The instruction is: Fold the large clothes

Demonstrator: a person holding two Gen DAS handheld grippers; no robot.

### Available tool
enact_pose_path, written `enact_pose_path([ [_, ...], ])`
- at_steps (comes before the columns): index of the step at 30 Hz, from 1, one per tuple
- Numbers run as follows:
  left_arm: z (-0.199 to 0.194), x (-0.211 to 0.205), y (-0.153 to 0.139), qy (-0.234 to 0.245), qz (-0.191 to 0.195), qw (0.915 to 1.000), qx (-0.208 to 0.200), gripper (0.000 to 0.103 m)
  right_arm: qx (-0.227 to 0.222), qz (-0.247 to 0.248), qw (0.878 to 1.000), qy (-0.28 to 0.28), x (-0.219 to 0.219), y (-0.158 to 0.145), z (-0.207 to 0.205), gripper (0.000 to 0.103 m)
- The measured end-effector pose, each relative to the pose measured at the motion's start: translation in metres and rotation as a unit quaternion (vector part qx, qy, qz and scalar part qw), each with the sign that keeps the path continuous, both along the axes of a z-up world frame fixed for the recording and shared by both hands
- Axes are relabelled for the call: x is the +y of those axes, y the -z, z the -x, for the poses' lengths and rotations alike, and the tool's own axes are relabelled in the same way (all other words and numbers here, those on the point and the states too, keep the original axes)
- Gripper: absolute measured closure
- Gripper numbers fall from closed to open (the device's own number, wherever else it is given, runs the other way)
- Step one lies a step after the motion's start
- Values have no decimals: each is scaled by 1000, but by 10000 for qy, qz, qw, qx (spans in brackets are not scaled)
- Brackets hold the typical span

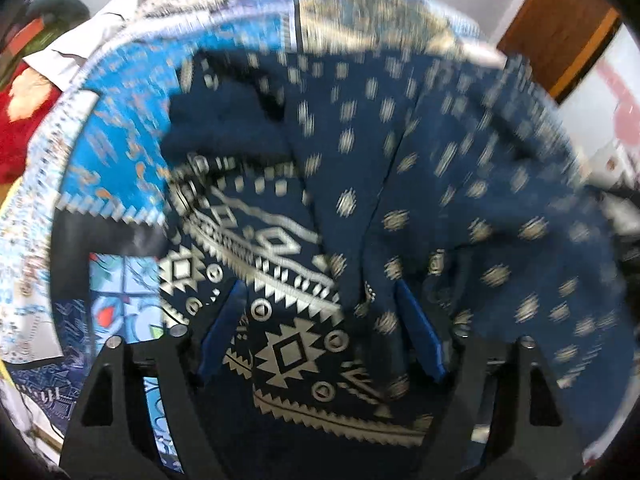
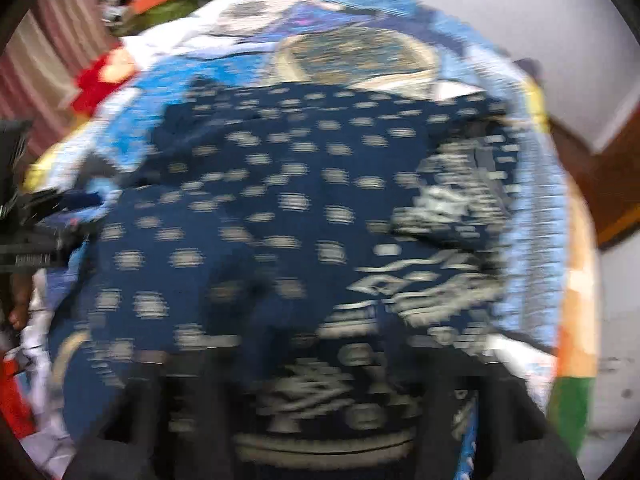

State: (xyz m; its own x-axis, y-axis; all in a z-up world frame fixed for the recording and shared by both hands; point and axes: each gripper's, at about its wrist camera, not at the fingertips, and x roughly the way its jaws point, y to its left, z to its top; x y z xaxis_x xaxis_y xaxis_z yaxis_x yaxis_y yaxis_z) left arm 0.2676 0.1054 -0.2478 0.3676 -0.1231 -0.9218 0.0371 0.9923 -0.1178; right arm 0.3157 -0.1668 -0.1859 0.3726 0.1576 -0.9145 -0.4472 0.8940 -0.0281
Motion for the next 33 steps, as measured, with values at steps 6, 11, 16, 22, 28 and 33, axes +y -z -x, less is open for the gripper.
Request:
enact_pose_path([
  [6,17,25,1,-197,185,9996,-17,9,268,-548,9979,236,-39,-4,-6,15],
  [11,20,56,-27,-384,260,9987,-218,9,607,-1230,9897,406,-61,-11,-13,15],
  [16,-4,86,-49,-721,-29,9959,-543,9,541,-1590,9834,689,-81,-24,-29,15],
  [22,-68,125,-19,-1232,368,9915,-185,9,469,-1751,9754,1253,-112,-23,-73,15],
  [28,-126,128,18,-1252,846,9885,72,24,866,-1921,9647,1580,-126,12,-131,16],
  [33,-165,113,43,-1112,841,9900,213,50,934,-2146,9620,1410,-114,31,-168,41],
])
